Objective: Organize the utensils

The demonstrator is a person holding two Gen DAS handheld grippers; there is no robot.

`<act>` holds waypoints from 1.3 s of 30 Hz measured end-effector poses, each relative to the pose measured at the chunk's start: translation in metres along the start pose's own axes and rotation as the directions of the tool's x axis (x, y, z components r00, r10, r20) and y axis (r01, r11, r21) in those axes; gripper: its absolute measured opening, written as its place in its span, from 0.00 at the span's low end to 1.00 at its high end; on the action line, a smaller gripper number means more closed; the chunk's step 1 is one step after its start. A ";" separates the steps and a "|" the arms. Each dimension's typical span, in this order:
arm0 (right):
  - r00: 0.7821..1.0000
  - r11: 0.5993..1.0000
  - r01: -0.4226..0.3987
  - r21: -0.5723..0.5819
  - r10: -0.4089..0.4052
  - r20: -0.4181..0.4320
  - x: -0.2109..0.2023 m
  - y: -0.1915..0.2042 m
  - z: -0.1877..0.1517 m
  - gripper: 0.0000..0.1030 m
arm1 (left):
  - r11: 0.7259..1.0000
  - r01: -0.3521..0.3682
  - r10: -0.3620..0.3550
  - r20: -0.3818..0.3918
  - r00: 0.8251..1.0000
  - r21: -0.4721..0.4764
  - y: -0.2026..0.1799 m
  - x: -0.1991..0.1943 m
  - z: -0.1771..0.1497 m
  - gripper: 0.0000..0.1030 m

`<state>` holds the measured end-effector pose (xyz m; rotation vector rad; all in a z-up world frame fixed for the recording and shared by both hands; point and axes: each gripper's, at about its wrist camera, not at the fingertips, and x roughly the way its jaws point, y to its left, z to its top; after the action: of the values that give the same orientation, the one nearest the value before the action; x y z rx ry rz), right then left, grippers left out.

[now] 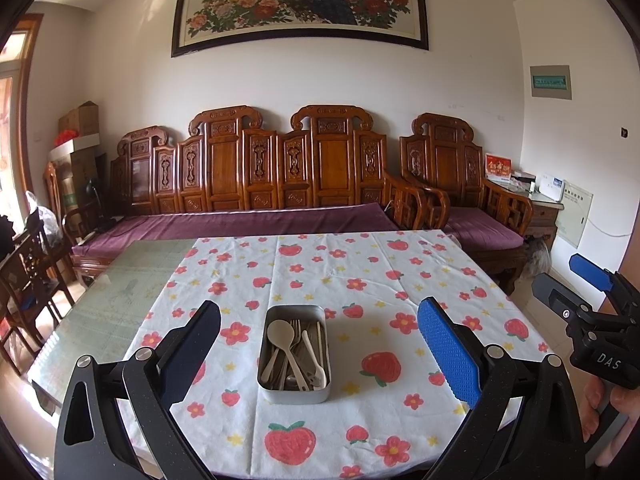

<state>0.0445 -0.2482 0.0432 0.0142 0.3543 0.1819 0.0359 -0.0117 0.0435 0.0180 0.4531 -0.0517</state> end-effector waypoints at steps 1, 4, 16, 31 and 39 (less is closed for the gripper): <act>1.000 1.000 0.000 0.000 0.000 0.000 0.000 0.000 0.000 0.97 | 1.000 0.000 0.000 0.000 1.000 0.001 0.000 0.000 0.000 0.92; 1.000 1.000 0.000 0.000 0.000 0.000 0.000 0.000 0.001 0.97 | 1.000 -0.001 0.001 0.000 1.000 0.001 0.000 0.000 0.000 0.92; 1.000 1.000 0.000 0.001 0.000 -0.001 0.000 0.000 0.000 0.97 | 1.000 -0.001 0.001 0.000 1.000 0.001 0.001 0.000 0.000 0.92; 1.000 1.000 0.000 0.001 0.000 0.000 0.000 -0.001 0.000 0.97 | 1.000 0.004 -0.004 0.004 1.000 -0.001 -0.001 -0.001 -0.001 0.92; 1.000 1.000 0.000 0.003 0.000 -0.001 0.000 -0.001 -0.001 0.97 | 1.000 0.010 -0.010 0.003 1.000 0.005 -0.006 -0.001 -0.002 0.92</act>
<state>0.0447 -0.2491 0.0425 0.0171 0.3555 0.1818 0.0337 -0.0174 0.0417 0.0201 0.4500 -0.0630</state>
